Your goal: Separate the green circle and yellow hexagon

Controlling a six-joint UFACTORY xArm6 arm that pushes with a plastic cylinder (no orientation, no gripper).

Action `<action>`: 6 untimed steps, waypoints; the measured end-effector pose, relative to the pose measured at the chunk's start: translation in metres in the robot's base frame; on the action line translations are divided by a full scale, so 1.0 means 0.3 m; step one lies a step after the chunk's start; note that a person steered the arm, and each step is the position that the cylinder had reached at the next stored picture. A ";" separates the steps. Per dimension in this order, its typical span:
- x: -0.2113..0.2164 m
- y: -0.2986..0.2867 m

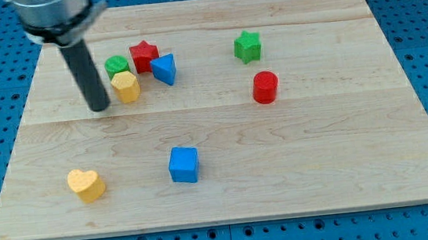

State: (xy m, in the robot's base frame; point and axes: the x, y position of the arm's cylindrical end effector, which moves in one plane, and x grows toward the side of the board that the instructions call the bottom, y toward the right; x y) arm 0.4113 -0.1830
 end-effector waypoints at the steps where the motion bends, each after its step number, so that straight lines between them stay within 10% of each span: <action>1: -0.233 -0.001; 2: -0.340 0.050; 6: -0.030 0.228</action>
